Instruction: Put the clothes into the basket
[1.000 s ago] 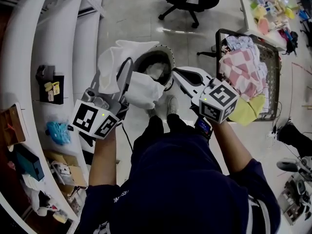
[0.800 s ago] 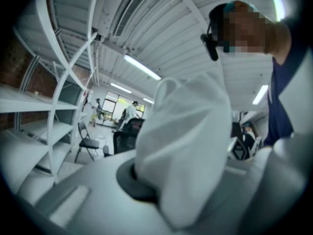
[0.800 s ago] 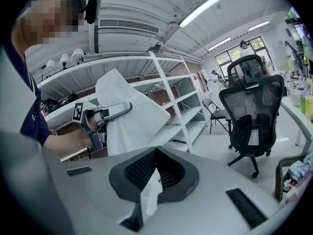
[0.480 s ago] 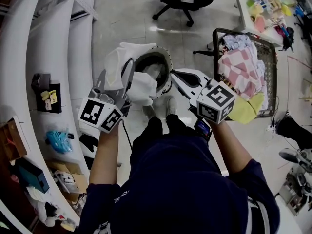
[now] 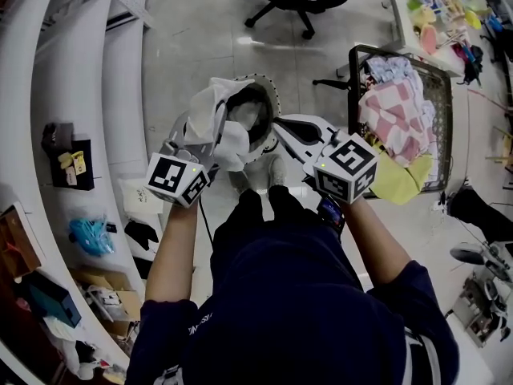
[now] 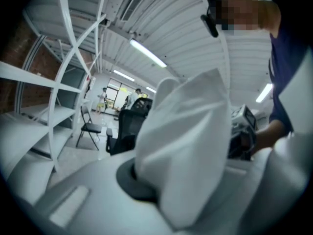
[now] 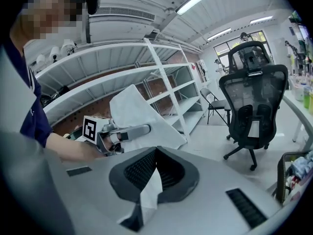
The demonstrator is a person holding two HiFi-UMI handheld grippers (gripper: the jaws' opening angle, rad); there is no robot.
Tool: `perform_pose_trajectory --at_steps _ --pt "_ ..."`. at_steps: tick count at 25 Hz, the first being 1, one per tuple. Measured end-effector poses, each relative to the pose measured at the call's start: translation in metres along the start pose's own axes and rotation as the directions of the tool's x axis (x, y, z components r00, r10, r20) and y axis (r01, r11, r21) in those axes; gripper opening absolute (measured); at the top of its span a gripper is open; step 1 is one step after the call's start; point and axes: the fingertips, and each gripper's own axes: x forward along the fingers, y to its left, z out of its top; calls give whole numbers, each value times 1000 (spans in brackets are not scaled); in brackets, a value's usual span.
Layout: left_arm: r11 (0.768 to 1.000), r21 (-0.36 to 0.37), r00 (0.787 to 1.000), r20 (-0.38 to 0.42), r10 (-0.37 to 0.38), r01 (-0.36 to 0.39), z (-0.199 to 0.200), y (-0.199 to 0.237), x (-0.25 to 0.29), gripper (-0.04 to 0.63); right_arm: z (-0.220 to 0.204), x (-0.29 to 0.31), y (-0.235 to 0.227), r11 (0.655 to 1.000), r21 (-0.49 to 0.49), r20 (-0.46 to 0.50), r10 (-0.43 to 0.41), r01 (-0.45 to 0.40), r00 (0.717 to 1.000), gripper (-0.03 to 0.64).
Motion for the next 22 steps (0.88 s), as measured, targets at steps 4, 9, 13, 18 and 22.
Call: perform_pose_trajectory --at_steps 4,9,13,18,22 --pt "1000 -11 1000 -26 -3 2 -26 9 8 3 -6 10 -2 1000 -4 -27 0 0 1000 6" --pt "1000 -19 998 -63 -9 8 -59 20 22 3 -18 17 -6 1000 1 -63 -6 6 998 6" --pt "1000 -15 990 -142 -9 7 -100 27 35 3 -29 21 -11 1000 17 -83 -11 12 996 6" --pt "1000 -23 976 -217 0 -5 -142 36 44 3 -39 23 -15 999 36 -104 -11 15 995 6" --pt "1000 3 955 -296 -1 2 -171 36 52 3 -44 21 -20 999 45 -112 -13 19 994 6"
